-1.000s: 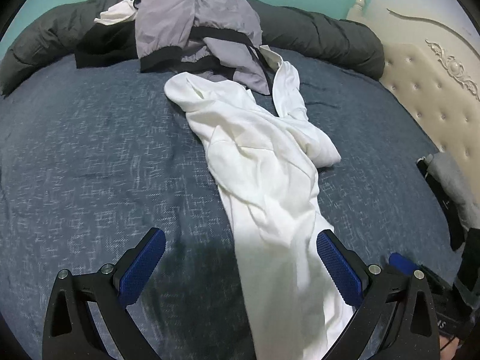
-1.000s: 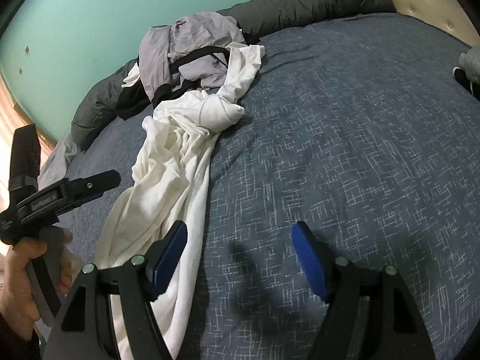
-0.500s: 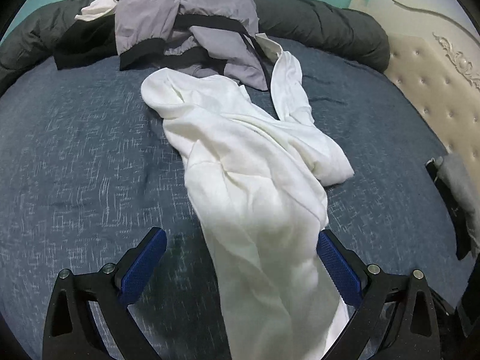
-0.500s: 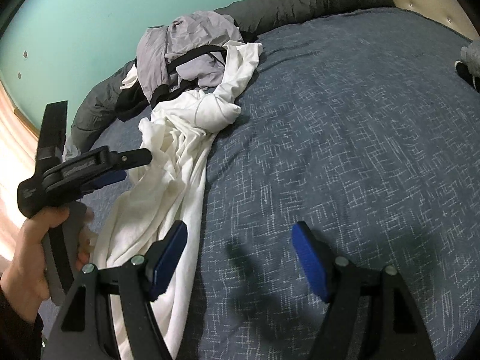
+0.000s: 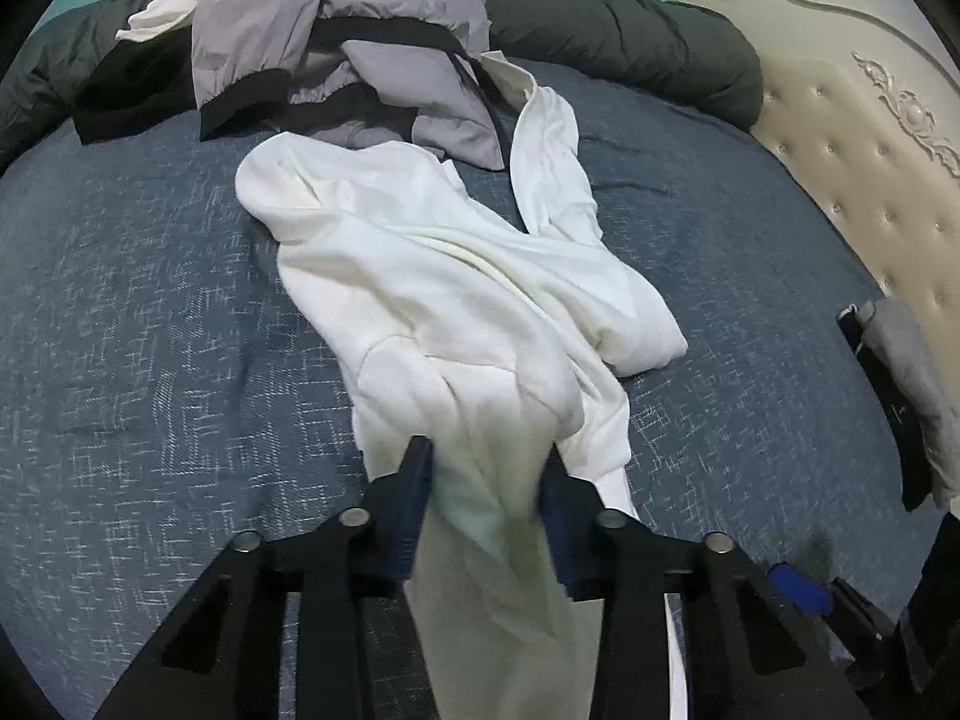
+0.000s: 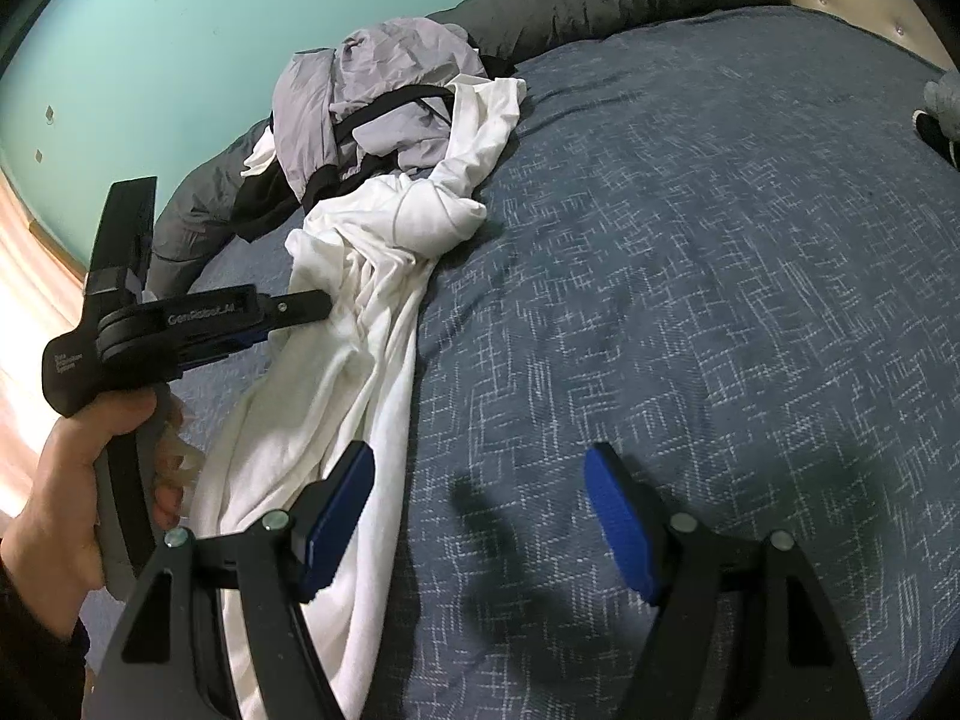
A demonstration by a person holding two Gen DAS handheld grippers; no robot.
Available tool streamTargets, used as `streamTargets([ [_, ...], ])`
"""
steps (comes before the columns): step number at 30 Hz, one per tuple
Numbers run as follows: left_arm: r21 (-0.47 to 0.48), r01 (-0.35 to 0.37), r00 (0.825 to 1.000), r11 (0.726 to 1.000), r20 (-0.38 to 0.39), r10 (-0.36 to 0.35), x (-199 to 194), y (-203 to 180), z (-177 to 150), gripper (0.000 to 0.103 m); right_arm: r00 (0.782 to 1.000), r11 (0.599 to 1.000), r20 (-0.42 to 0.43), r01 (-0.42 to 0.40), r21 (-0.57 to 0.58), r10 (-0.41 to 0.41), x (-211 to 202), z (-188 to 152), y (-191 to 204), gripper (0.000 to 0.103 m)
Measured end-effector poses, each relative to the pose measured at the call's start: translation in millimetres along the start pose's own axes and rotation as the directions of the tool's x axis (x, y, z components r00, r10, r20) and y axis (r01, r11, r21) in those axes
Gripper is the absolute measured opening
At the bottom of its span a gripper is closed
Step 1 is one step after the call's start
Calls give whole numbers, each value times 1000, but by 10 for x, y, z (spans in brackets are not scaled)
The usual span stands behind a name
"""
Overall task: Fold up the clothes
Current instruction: 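Grasp the white shirt's hem with the left gripper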
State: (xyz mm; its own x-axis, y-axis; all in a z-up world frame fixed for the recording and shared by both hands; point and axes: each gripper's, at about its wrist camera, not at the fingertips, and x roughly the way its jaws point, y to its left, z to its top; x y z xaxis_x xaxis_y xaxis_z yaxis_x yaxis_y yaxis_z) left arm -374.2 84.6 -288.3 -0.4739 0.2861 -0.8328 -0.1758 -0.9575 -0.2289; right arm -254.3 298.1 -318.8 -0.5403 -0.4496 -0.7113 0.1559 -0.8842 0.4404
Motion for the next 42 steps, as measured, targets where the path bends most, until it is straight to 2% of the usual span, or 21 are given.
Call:
streamTargets([
  [1, 3, -4, 1000, 1000, 6, 4, -54, 30, -1, 19, 1000, 1000, -1, -1, -1, 1, 4, 1, 4, 73],
  [4, 12, -16, 1000, 1000, 26, 15, -217, 119, -3, 8, 1000, 1000, -4, -6, -5, 6, 12, -4, 20, 73],
  [13, -95, -77, 995, 992, 53, 83, -792, 846, -205, 8, 1000, 1000, -4, -15, -12, 15, 9, -14, 87, 73],
  [18, -188, -113, 993, 976, 12, 118, -832, 1244, -416, 8, 1000, 1000, -8, -22, -8, 22, 15, -22, 91, 73],
  [21, -190, -150, 988, 970, -8, 152, -825, 1352, -507, 8, 1000, 1000, -10, -22, -9, 22, 18, -24, 87, 73],
  [25, -195, -123, 992, 973, -8, 124, -844, 1369, -563, 8, 1000, 1000, -12, -21, -2, 21, 33, -21, 69, 73],
  [27, -199, -98, 995, 975, -11, 98, -837, 1341, -569, 11, 1000, 1000, -17, -22, -2, 22, 46, -28, 72, 73],
  [29, -195, -92, 996, 976, -2, 94, -844, 1305, -576, 21, 1000, 1000, -19, -23, -6, 23, 48, -32, 83, 74],
  [30, -198, -86, 996, 976, 1, 88, -841, 1292, -580, 34, 1000, 1000, -18, -23, -8, 23, 45, -31, 87, 73],
  [31, -207, -77, 997, 975, 4, 80, -839, 1284, -587, 53, 1000, 1000, -16, -22, -10, 22, 41, -31, 91, 73],
  [32, -215, -66, 998, 975, 7, 69, -831, 1270, -593, 59, 1000, 1000, -15, -22, -11, 22, 39, -32, 95, 73],
  [33, -218, -57, 998, 974, 4, 60, -806, 1248, -599, 62, 1000, 1000, -16, -22, -9, 22, 41, -34, 94, 73],
  [36, -219, -66, 998, 974, -20, 63, -663, 1207, -599, 62, 1000, 1000, -19, -22, -5, 22, 48, -37, 84, 73],
  [42, -270, -34, 998, 962, -61, 18, -454, 1240, -654, 63, 999, 1000, -18, -27, 0, 27, 48, -31, 74, 74],
])
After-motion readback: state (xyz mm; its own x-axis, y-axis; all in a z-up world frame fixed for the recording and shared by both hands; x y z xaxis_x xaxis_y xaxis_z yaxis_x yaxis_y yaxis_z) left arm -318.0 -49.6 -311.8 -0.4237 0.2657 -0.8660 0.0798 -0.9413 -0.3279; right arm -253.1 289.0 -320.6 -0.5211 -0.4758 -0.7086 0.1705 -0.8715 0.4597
